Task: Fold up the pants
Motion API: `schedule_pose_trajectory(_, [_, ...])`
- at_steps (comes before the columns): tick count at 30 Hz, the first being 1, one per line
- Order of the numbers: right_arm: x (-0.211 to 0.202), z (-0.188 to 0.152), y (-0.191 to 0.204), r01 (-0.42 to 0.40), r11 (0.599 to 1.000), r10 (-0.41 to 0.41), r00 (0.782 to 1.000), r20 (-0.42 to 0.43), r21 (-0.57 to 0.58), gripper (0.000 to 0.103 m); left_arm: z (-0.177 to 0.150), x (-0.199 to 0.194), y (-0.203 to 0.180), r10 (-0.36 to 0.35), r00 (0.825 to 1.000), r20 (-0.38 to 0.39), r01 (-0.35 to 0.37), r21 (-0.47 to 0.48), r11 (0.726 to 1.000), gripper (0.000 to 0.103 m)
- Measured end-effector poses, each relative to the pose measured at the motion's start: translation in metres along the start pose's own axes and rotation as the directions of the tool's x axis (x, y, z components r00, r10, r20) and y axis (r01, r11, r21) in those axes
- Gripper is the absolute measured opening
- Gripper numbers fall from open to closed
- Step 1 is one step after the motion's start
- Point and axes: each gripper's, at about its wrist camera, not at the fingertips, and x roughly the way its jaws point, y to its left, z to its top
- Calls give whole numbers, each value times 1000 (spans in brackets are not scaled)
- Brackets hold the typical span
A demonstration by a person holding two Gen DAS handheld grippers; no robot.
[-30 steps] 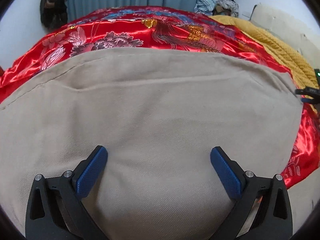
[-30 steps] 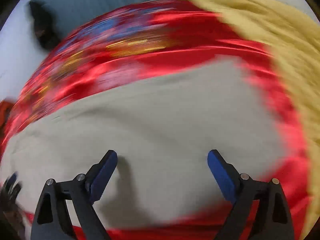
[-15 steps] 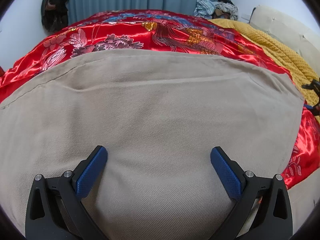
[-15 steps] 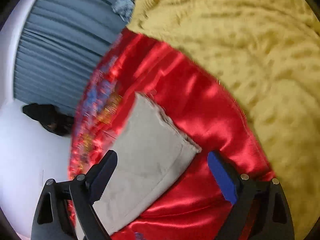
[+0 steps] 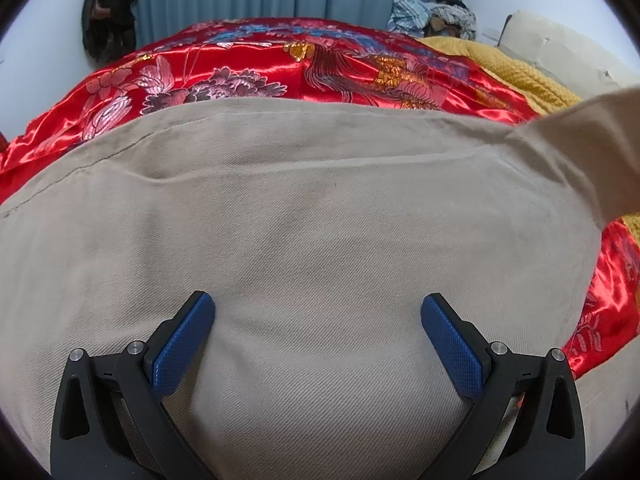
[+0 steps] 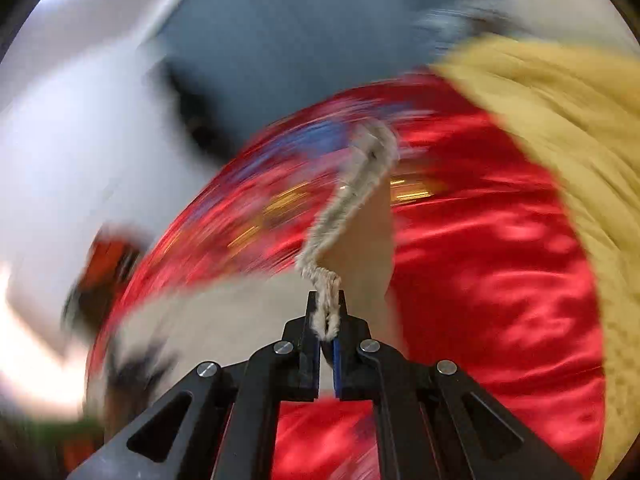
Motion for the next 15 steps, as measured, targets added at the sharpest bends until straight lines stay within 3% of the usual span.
schedule_pose_trajectory(2, [-22,-33,49,-85,989,76,994,-73,-122,5,4,0,0,2,1000,-27,-2,-3,1000,102])
schedule_pose_trajectory(4, [-41,-70,73,-97,979,73,988,-135,-180,5,10,-4,-1,-6,995,-99,6,-2,1000,102])
schedule_pose_trajectory(5, [-50,-92,75,-74,981,44,985,-168,-181,5,12,-8,0,-28,991,-128,27,-11,1000,102])
schedule_pose_trajectory(7, [-62,-125,58,49,988,-79,975,-209,-145,5,10,-25,2,-96,983,-155,92,-36,995,102])
schedule_pose_trajectory(9, [-69,-156,26,278,957,-289,924,-249,-79,7,2,-52,3,-125,979,-160,121,-35,992,102])
schedule_pose_trajectory(10, [-74,-170,8,411,910,-411,869,-275,-60,15,-3,-64,4,-120,980,-160,118,-26,993,102])
schedule_pose_trajectory(11, [-76,-176,-3,494,868,-485,822,-300,-50,28,-12,-81,6,-105,982,-160,104,-12,994,102])
schedule_pose_trajectory(12, [-79,-179,-7,539,841,-526,794,-305,-44,35,-18,-93,9,-94,983,-156,94,-6,996,102])
schedule_pose_trajectory(13, [-84,-181,-7,570,821,-555,780,-290,-35,40,-25,-104,13,-88,985,-148,89,-3,996,102])
schedule_pose_trajectory(15, [-100,-175,11,602,798,-588,780,-216,3,44,-38,-127,24,-70,990,-120,70,-3,998,102])
